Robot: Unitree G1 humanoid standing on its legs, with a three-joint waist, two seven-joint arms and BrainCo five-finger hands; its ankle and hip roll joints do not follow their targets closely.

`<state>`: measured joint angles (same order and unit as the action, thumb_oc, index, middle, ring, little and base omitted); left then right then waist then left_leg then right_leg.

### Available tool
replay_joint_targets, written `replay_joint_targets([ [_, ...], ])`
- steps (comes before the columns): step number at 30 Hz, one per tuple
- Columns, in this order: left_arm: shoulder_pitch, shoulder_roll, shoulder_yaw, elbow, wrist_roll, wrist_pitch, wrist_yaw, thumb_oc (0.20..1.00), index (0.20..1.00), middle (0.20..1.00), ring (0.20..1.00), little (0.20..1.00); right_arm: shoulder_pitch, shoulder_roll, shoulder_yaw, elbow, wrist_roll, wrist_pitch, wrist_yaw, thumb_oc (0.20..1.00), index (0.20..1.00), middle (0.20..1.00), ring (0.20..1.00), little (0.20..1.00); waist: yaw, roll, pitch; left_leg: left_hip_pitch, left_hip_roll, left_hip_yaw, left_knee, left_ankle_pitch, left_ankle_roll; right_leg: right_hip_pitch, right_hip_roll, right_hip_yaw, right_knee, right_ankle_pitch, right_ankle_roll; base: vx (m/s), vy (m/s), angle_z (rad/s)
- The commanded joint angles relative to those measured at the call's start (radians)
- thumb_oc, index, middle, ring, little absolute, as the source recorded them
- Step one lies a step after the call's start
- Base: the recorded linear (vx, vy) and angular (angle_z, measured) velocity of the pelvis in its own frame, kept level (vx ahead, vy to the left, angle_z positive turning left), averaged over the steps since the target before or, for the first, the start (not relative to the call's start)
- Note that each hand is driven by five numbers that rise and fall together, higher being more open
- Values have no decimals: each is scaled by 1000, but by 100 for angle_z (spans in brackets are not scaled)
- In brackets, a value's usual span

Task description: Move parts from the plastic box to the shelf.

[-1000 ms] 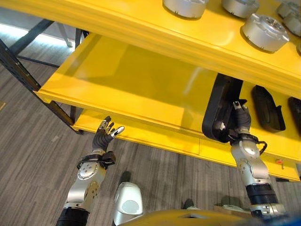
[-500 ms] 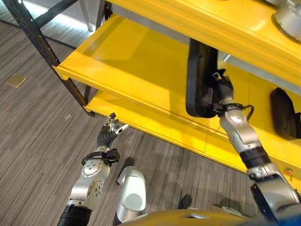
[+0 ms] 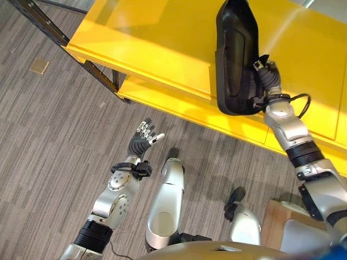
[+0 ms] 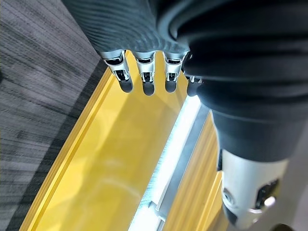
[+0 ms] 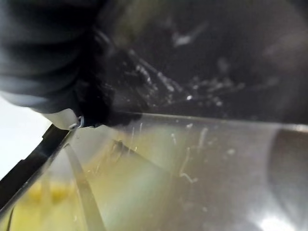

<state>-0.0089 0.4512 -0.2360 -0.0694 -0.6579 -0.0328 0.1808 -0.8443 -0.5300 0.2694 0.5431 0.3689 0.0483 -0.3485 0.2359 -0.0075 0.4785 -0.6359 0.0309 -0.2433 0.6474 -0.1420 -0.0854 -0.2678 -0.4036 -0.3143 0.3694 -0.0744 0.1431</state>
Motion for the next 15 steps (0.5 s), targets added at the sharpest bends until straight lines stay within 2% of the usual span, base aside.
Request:
replay_joint_targets([
  [1, -6, 4, -72, -52, -29, -62, 14, 1000, 1000, 1000, 1000, 1000, -128, -47, -25, 27, 16, -81, -34, 200, 200, 200, 200, 200, 17, 26, -42, 70, 10, 80, -66, -35, 32, -8, 8, 14, 229, -148, 14, -50, 36, 1],
  [7, -54, -2, -113, -46, -41, -81, 48, 1000, 1000, 1000, 1000, 1000, -288, -75, 2, 250, 29, -69, -80, 200, 200, 200, 200, 200, 16, 47, -12, 31, -8, 80, -46, -43, 41, -32, 0, 11, 244, -156, 9, -23, 16, 0],
  [11, -69, 1, -121, -48, -48, -86, 55, 1000, 1000, 1000, 1000, 1000, -356, -88, 23, 337, 40, -62, -85, 200, 200, 200, 200, 200, 15, 50, -5, 33, -12, 81, -56, -42, 43, -29, 1, 10, 235, -153, 10, 0, 2, 1],
  [15, -97, 9, -139, -61, -47, -94, 63, 1000, 1000, 1000, 1000, 1000, -468, -136, 95, 475, -1, -33, -77, 200, 200, 200, 200, 200, 10, 46, -3, 31, -18, 82, -60, -43, 45, -24, 2, 10, 223, -149, 11, 6, 5, 2],
])
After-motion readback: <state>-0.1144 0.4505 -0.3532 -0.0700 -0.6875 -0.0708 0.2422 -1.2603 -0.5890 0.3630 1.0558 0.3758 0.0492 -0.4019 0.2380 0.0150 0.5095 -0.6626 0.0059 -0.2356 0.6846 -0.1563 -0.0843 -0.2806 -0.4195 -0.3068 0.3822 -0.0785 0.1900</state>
